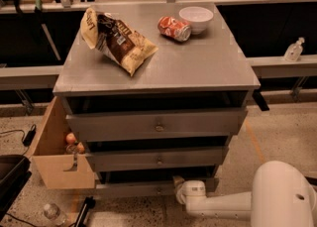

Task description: Open bottom drawer

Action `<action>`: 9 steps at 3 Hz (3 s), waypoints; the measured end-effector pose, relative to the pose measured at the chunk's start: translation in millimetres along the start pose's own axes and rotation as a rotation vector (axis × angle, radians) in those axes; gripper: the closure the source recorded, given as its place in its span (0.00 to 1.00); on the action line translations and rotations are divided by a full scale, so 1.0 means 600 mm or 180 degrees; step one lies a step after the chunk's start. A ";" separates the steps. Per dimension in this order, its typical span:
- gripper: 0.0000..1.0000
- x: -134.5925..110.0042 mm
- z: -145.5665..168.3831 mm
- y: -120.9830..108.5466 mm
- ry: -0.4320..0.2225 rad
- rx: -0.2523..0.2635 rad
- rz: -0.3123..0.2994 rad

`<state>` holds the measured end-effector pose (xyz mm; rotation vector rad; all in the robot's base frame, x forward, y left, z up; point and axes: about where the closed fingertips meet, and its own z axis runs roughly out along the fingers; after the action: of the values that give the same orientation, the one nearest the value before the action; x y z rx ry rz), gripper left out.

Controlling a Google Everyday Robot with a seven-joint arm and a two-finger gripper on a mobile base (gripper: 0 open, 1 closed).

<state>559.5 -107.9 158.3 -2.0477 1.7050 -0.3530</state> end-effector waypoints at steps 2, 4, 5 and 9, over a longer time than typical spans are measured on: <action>1.00 0.000 -0.002 0.000 0.0002 -0.0007 -0.0001; 1.00 0.000 -0.056 0.019 0.0057 -0.0189 -0.0019; 1.00 0.000 -0.056 0.031 0.0041 -0.0282 0.0000; 1.00 -0.008 -0.085 0.048 0.0086 -0.0383 0.0058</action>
Offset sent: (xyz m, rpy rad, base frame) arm -0.2627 -0.0801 0.1944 -0.2571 0.5107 -0.0146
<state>509.9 -116.3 188.7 -2.1193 1.7998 -0.2795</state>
